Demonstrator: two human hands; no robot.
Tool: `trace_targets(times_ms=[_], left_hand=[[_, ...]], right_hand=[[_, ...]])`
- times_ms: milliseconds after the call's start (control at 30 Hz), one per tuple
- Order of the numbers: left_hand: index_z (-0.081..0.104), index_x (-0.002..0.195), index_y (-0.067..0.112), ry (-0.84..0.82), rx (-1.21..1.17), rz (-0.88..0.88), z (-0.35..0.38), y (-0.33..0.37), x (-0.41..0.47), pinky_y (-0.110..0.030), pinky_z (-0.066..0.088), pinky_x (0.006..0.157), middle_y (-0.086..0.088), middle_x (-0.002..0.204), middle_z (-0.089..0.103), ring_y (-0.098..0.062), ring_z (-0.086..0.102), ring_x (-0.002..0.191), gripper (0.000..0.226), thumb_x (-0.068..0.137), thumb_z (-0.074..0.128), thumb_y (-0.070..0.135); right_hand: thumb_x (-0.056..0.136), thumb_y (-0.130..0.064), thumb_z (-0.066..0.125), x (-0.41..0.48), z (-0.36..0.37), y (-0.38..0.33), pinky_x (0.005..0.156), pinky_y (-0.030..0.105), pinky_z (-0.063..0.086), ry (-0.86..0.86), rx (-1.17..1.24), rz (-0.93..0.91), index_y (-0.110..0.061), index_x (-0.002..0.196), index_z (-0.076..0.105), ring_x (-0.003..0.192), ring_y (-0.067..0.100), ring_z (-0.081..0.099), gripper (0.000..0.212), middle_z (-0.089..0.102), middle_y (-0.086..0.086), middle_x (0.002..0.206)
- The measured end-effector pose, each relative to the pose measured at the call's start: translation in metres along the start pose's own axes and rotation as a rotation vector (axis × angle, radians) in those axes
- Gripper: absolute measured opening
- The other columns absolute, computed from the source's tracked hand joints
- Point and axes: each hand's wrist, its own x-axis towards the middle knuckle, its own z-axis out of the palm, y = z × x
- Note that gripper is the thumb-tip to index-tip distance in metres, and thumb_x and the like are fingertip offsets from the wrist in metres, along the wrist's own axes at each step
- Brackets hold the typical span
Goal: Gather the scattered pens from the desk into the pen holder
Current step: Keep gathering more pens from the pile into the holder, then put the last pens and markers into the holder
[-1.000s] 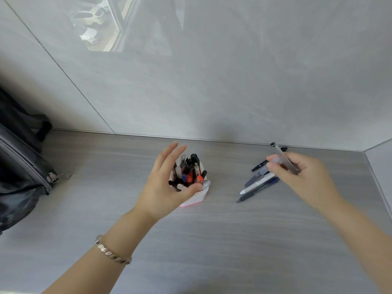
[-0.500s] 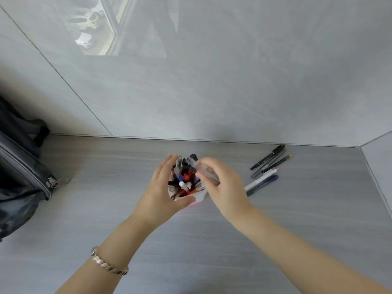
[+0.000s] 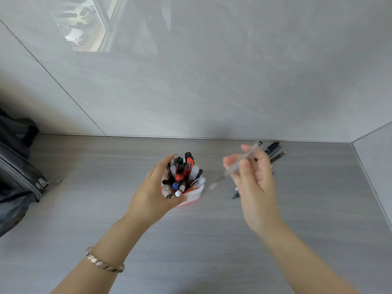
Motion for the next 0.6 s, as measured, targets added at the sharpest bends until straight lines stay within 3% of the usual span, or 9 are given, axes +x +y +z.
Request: trace_targets(times_ms=[33, 133, 267, 367, 433, 500, 600], left_hand=[[0.028, 0.133, 0.044, -0.001, 0.0, 0.001, 0.0, 0.0, 0.0, -0.021, 0.032, 0.086, 0.018, 0.126, 0.043, 0.0, 0.041, 0.108, 0.09, 0.065, 0.08, 0.016], [0.03, 0.132, 0.044, 0.0, -0.005, 0.007, 0.0, 0.0, 0.0, -0.022, 0.034, 0.086, 0.015, 0.128, 0.046, -0.003, 0.043, 0.107, 0.089, 0.064, 0.08, 0.014], [0.031, 0.129, 0.048, 0.01, -0.028, 0.012, 0.001, -0.003, 0.0, -0.025, 0.039, 0.088, 0.012, 0.129, 0.05, -0.008, 0.049, 0.113, 0.089, 0.063, 0.081, 0.014], [0.029, 0.129, 0.048, 0.01, -0.013, 0.013, 0.002, -0.003, 0.0, -0.027, 0.042, 0.088, 0.01, 0.129, 0.051, -0.01, 0.052, 0.113, 0.089, 0.063, 0.08, 0.016], [0.028, 0.13, 0.046, 0.014, 0.009, 0.014, 0.003, -0.002, -0.001, -0.032, 0.047, 0.088, 0.009, 0.128, 0.051, -0.012, 0.056, 0.109, 0.088, 0.064, 0.079, 0.018], [0.027, 0.131, 0.045, 0.023, 0.026, 0.015, 0.005, -0.001, -0.002, -0.038, 0.051, 0.089, 0.009, 0.126, 0.051, -0.014, 0.059, 0.105, 0.088, 0.064, 0.078, 0.021], [0.027, 0.133, 0.041, 0.027, 0.029, 0.022, 0.006, 0.001, -0.003, -0.033, 0.051, 0.086, 0.014, 0.122, 0.048, -0.012, 0.06, 0.103, 0.087, 0.064, 0.078, 0.022]], right_hand=[[0.089, -0.019, 0.039, -0.002, 0.007, 0.0, 0.098, 0.033, 0.045, -0.012, 0.016, -0.01, -0.033, 0.102, 0.049, 0.093, 0.01, 0.062, 0.021, 0.069, -0.014, 0.082], [0.09, -0.01, 0.041, -0.003, 0.029, 0.009, 0.089, 0.014, 0.045, -0.042, -0.049, -0.059, -0.03, 0.1, 0.047, 0.092, 0.002, 0.063, 0.023, 0.067, -0.01, 0.085], [0.087, -0.008, 0.054, -0.002, 0.039, 0.023, 0.083, 0.004, 0.044, -0.065, -0.223, -0.071, -0.039, 0.097, 0.049, 0.094, 0.001, 0.062, 0.033, 0.059, -0.014, 0.096], [0.084, -0.007, 0.06, -0.003, 0.034, 0.035, 0.08, 0.013, 0.042, -0.092, -0.653, -0.284, -0.031, 0.108, 0.05, 0.087, 0.009, 0.054, 0.036, 0.065, -0.007, 0.084], [0.082, -0.011, 0.061, -0.003, 0.028, 0.046, 0.079, 0.021, 0.043, -0.08, -0.875, -0.494, -0.021, 0.101, 0.06, 0.087, 0.015, 0.048, 0.022, 0.072, -0.001, 0.087], [0.085, -0.017, 0.057, -0.006, 0.021, 0.054, 0.085, 0.028, 0.044, -0.139, -0.954, -0.539, -0.015, 0.101, 0.067, 0.098, 0.018, 0.047, 0.018, 0.072, 0.0, 0.107], [0.098, -0.028, 0.033, -0.016, 0.007, 0.056, 0.103, 0.034, 0.032, -0.46, -1.104, -0.586, -0.014, 0.122, 0.054, 0.126, 0.022, 0.036, 0.035, 0.053, 0.0, 0.137]])
